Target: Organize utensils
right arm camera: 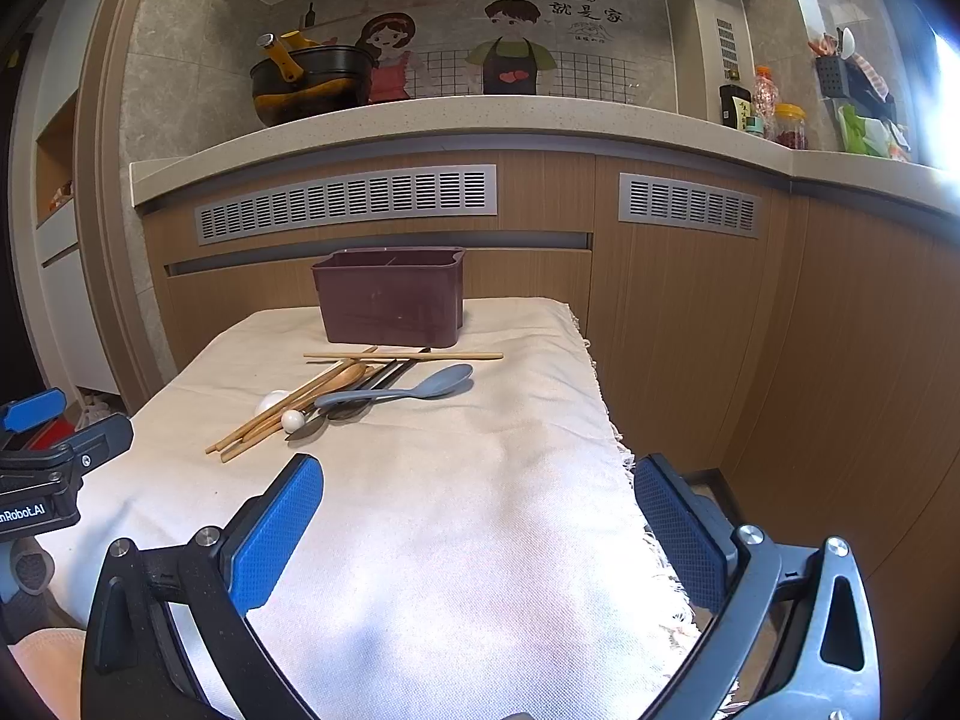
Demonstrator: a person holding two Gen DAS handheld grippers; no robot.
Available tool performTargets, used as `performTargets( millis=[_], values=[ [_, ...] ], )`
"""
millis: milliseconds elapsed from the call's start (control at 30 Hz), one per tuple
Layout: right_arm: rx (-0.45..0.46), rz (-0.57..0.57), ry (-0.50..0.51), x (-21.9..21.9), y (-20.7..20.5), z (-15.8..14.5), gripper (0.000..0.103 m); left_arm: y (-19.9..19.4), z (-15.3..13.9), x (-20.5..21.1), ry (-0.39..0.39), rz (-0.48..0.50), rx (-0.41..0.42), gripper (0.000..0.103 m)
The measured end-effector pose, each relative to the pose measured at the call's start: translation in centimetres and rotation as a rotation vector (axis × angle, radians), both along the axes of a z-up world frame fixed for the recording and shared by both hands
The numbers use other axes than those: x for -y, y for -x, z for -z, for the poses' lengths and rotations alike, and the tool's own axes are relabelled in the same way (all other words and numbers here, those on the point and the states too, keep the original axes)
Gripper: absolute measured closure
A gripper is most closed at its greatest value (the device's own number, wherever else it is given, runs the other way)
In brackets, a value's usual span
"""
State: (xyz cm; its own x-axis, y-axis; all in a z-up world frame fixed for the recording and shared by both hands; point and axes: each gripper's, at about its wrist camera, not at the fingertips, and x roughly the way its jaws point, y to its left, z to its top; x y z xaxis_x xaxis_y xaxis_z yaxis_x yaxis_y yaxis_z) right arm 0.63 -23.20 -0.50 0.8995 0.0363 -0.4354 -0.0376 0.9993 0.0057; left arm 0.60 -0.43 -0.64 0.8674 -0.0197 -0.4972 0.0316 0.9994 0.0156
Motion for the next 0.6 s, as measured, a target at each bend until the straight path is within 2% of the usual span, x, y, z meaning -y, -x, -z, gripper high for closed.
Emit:
performTargets(
  millis=[600],
  values=[
    [-0.001,0.000,-0.001,0.00,0.00,-0.07,0.000,0.12,0.07,0.01,-0.002,0.001,-0.001,0.000]
  ],
)
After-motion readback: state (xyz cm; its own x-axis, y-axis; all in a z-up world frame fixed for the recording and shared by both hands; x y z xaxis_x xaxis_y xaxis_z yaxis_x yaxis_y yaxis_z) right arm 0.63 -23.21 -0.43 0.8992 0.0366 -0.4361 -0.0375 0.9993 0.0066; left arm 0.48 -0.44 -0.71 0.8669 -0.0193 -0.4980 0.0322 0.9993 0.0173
